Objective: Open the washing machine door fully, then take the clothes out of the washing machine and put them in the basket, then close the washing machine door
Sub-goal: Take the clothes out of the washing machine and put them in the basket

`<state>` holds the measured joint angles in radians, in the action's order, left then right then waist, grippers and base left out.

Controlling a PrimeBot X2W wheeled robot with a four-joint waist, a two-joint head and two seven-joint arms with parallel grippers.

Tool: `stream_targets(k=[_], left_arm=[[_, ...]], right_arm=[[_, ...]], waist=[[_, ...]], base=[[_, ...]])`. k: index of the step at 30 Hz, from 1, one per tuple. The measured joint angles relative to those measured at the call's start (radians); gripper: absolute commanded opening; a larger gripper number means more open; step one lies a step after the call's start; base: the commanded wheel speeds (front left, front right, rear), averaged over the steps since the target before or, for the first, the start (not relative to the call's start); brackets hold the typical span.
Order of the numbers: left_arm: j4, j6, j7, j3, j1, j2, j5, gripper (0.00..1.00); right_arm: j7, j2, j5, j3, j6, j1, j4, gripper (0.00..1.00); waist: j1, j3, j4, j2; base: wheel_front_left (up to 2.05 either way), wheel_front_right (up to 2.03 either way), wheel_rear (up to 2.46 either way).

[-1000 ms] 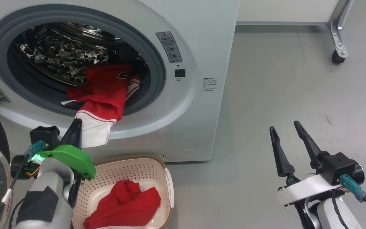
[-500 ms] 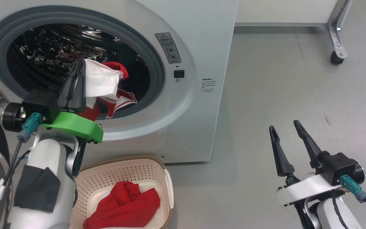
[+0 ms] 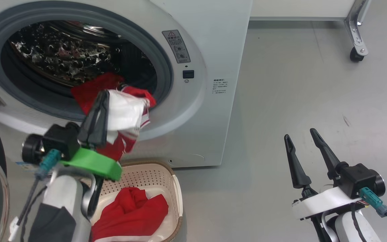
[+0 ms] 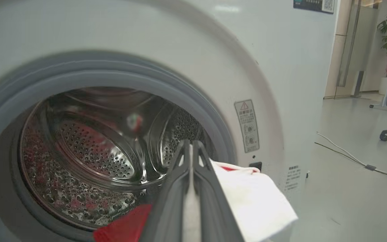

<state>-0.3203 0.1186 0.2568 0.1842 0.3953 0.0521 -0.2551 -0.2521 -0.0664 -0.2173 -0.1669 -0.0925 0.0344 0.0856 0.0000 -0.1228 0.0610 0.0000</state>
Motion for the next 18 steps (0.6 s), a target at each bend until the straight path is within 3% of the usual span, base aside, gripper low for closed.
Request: stream_targets(k=[7, 18], left_arm=[[-0.112, -0.023, -0.085, 0.017, -0.116, 0.0, -0.003, 0.0], [-0.227, -0.053, -0.205, 0.033, -0.131, -0.001, -0.007, 0.0]], right_arm=[[0.0, 0.0, 0.0, -0.003, 0.0, 0.0, -0.012, 1.0], [0.002, -0.007, 0.0, -0.004, 0.0, 0.012, -0.042, 1.0]], waist=[[0.0, -0.026, 0.007, 0.0], [0.0, -0.104, 0.029, 0.0]], base=[[0.0, 0.0, 0.0], [0.0, 0.0, 0.0]])
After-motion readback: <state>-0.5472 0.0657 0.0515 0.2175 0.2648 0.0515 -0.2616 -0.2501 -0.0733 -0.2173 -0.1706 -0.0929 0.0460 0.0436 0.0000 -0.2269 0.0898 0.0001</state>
